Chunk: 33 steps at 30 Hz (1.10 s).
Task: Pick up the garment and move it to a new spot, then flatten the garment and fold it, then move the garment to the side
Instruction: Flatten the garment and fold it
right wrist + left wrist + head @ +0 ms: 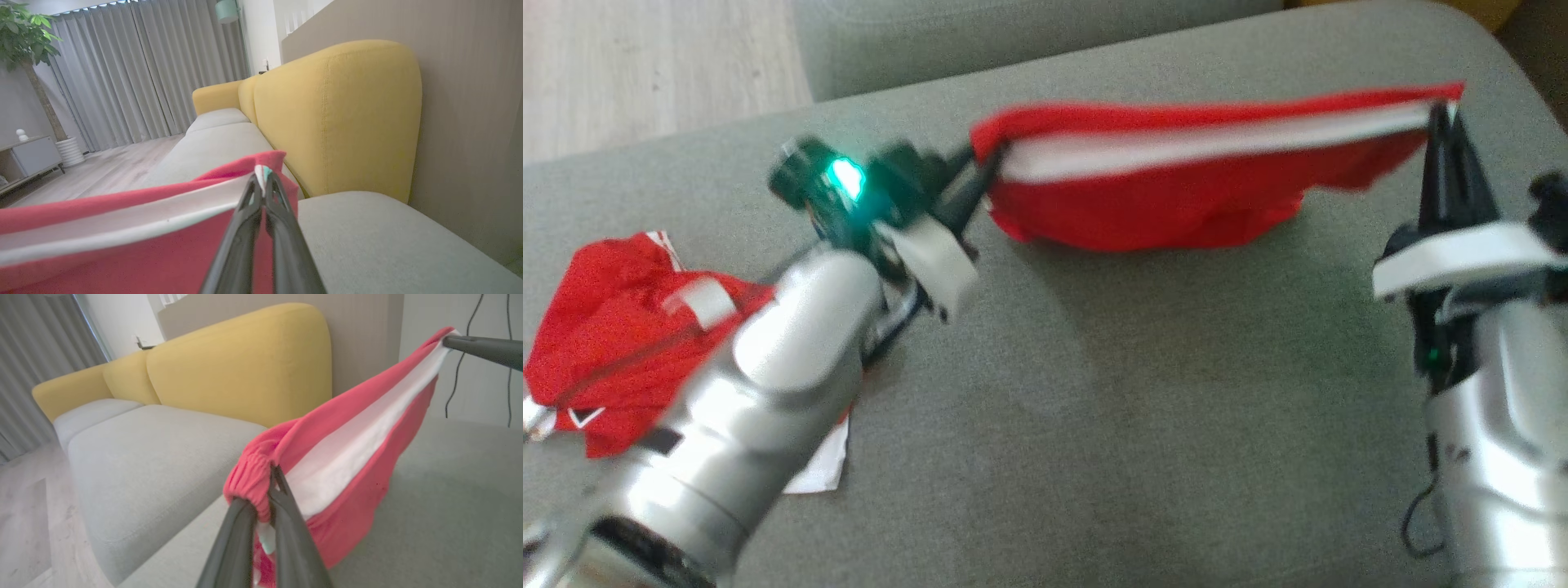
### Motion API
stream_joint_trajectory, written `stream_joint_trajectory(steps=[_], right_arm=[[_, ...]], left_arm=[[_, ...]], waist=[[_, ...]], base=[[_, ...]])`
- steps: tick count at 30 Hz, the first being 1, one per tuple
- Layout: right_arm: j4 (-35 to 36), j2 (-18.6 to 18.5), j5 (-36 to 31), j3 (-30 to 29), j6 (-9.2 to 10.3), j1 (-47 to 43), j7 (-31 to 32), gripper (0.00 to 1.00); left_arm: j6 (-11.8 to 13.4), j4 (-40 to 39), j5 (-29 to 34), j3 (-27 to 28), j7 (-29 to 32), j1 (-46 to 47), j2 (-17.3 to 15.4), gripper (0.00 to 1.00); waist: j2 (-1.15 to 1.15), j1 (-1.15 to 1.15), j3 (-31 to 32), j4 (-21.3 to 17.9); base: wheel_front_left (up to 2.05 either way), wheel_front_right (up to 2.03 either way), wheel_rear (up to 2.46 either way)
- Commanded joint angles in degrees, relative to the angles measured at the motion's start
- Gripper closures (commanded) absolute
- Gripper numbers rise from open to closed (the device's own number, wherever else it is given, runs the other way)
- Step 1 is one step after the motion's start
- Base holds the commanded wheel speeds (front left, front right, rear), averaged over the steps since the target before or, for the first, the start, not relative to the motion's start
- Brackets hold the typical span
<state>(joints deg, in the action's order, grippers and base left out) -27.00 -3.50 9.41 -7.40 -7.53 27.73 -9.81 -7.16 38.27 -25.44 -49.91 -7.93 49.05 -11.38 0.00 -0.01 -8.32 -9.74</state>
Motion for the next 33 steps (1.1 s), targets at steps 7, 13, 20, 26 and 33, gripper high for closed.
stream_joint_trajectory(steps=[7, 13, 20, 26, 33], right_arm=[[5.5, -4.4, 3.2, 5.4, 0.04, 9.5, 2.9, 1.0], [7.9, -7.3, 4.2, 7.6, 0.04, 12.2, 3.9, 1.0], [13.1, -8.3, 4.3, 7.9, 0.04, 6.3, 8.8, 1.0], [17.5, -8.5, 2.9, 5.8, 0.04, 7.6, 12.6, 1.0], [9.4, -8.6, 2.4, 8.3, 0.04, 23.4, 12.2, 1.0]], left_arm=[[-0.3, -6.5, -8.0, 2.3, 5.9, 9.9, -5.9, 1.0], [0.1, -9.3, -11.2, 5.2, 5.6, 12.4, -7.8, 1.0], [0.9, -15.8, -13.5, 4.6, 11.0, 8.5, -10.5, 1.0], [3.0, -21.9, -15.0, 6.3, 16.5, 10.4, -13.8, 1.0], [2.9, -15.3, -13.0, 7.8, 17.4, 21.3, -12.6, 1.0]], waist=[[0.0, 0.01, 4.0, 0.7], [0.0, 0.01, 5.8, 1.0], [0.0, 0.01, 5.6, 1.6], [0.0, 0.01, 0.6, 2.0], [0.0, 0.01, -7.2, 0.9]], base=[[0.0, 0.0, 0.0], [0.0, 0.0, 0.0], [0.0, 0.0, 0.0], [0.0, 0.0, 0.0], [0.0, 0.0, 0.0]])
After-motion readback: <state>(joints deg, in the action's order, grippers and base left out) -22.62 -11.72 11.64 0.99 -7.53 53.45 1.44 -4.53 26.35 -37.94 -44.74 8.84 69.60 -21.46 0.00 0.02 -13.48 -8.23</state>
